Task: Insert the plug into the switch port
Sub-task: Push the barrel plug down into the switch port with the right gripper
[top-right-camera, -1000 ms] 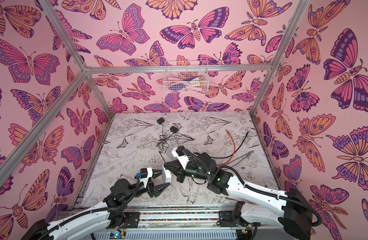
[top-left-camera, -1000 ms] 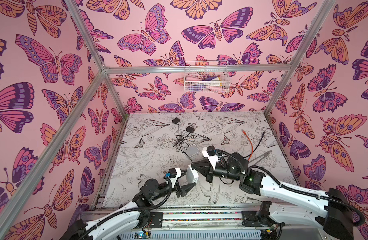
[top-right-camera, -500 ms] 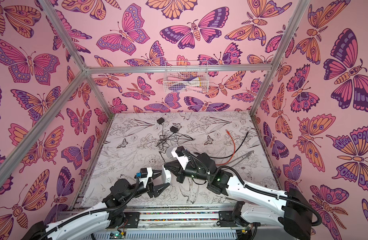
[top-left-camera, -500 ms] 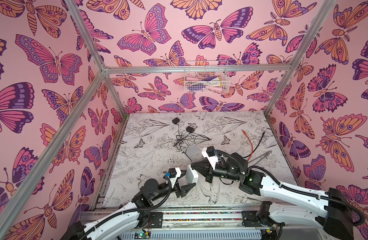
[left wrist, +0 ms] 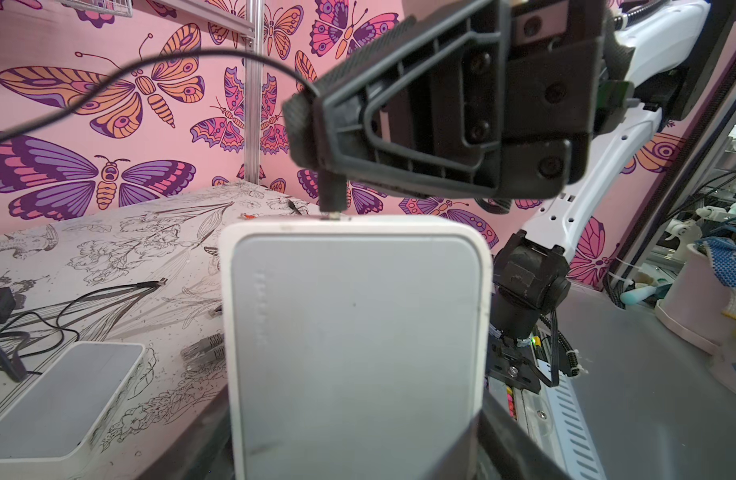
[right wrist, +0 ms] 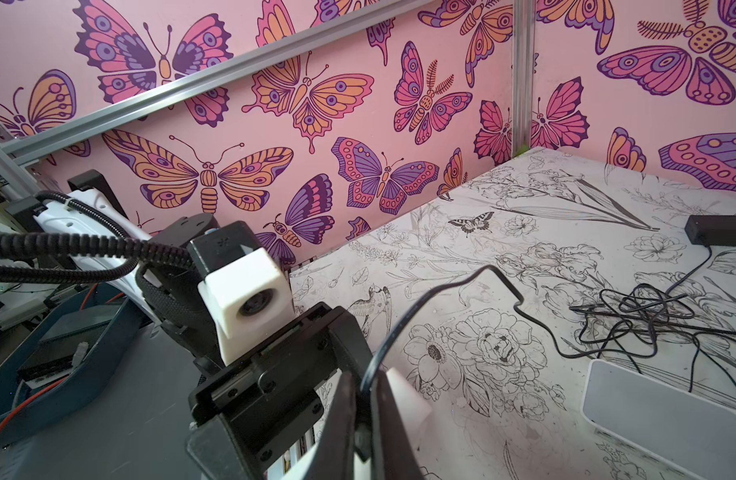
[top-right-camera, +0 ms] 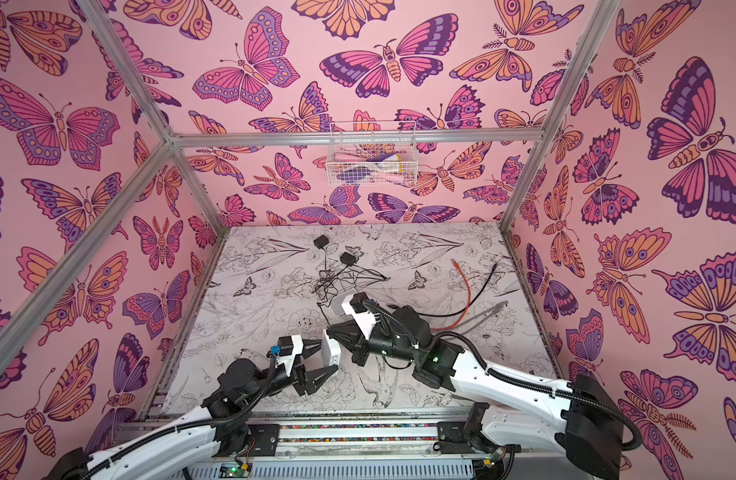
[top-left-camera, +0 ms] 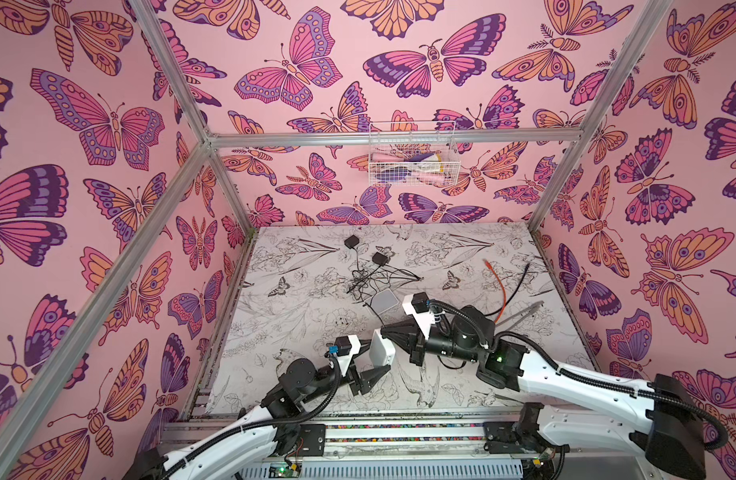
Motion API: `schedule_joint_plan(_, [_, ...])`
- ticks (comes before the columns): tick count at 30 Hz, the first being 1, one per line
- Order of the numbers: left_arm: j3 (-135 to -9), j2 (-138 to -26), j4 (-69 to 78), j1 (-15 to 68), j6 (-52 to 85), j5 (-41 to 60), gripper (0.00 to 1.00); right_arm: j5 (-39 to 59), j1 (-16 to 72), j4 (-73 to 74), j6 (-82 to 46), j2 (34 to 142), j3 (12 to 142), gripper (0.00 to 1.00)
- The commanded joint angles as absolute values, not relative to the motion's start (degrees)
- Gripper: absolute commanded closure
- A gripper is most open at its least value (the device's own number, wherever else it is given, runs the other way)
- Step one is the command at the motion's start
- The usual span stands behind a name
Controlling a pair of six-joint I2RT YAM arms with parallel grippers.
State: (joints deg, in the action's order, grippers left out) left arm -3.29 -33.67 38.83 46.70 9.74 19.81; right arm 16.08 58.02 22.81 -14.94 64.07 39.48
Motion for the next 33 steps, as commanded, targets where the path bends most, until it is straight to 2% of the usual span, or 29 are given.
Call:
schedule_joint_plan(1, [-6.0, -31.0, 50.2, 46.8, 9.3, 19.0, 1.00, 14.4, 58.4, 15.7, -14.2, 66.0, 37.5, 1.00])
schedule_joint_plan(33, [-8.1, -27.8, 51.2, 46.8, 7.3, 19.0, 1.00, 14.2, 59.0, 13.9, -14.2, 71.5, 38.8, 1.00])
